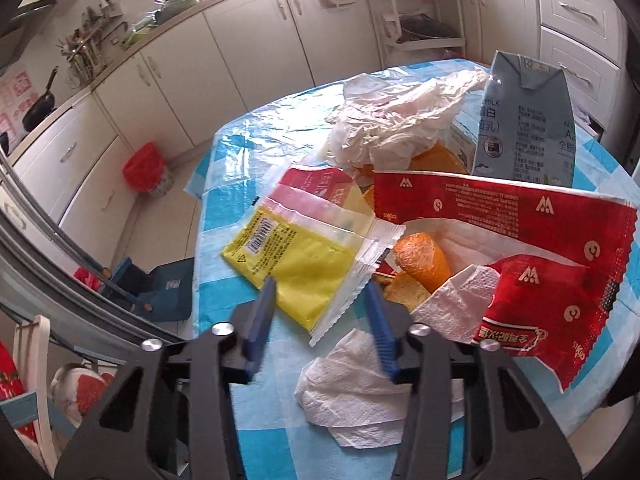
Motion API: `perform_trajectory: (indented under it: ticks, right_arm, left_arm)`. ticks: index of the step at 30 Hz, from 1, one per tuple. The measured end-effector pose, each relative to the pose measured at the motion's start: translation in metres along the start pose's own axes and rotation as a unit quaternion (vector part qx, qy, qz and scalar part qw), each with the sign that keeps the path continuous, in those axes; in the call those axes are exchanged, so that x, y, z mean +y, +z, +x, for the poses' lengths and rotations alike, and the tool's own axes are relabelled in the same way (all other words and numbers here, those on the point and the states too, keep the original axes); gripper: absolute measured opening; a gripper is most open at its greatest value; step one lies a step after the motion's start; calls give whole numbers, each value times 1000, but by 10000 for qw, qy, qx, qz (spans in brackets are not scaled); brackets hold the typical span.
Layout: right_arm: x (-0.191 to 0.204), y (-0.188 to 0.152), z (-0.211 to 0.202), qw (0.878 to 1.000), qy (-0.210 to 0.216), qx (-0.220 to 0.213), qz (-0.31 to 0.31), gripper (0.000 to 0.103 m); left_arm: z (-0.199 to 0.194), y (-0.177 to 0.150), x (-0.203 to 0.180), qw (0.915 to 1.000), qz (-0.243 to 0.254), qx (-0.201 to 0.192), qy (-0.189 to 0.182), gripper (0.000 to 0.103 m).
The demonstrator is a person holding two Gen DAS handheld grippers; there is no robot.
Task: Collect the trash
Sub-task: 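Reach to the table and grasp the yellow snack packet with the left tool, then grasp the red wrapper with the right tool while the left tool holds the yellow packet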
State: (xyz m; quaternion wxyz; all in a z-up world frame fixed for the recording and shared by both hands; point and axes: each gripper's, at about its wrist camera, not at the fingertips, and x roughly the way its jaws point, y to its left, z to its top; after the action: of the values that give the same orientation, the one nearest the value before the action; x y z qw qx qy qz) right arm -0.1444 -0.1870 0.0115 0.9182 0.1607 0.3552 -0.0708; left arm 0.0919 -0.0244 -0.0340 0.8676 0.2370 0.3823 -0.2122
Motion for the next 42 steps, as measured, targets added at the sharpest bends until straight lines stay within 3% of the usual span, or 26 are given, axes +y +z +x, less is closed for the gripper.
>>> perform_trajectory:
  ticks: [1,3,11,19,21,25,31,34,35,36,42]
  right_arm:
    - [0,1,0,10000,8,-8,6,96]
    - [0,2,-1,10000,46,-31,13,96]
    - [24,16,2,9981,548,-205,-183,96]
    - [55,43,29,9925,1155,-340,-203,96]
    - [58,50,41,9916,1264,-246,-123,84]
    - [57,59,60,9910,1324,-94,151,76]
    - [52,69,86,9883,1444,141,479,53]
    - [49,72,97,9844,1617,305,630,28]
    - [47,72,100,9828,1681,339,689,11]
    - [45,73,99,9817,1729,317,731,5]
    - [36,80,72,9805,1842,-64,677,1]
  left_arm:
    - [2,0,0,10000,5,39,-76,6]
    - [-1,0,3,9998,-122,-49,-131,1]
    - [-49,-20,42,9899,-1235,-510,-469,0]
    - [-96,-52,65,9750,-1834,-775,-988,1]
    - [-105,-57,67,9731,-1873,-835,-1048,1]
    - [-115,-62,68,9716,-1886,-898,-1114,1]
    - [-120,-67,68,9687,-1956,-925,-1213,1]
    - [-121,-67,66,9691,-1921,-947,-1223,1]
    - [-122,-67,66,9692,-1911,-954,-1224,1]
    - [-123,-67,65,9691,-1904,-971,-1230,1]
    - [-131,-66,65,9672,-1896,-1083,-1297,1]
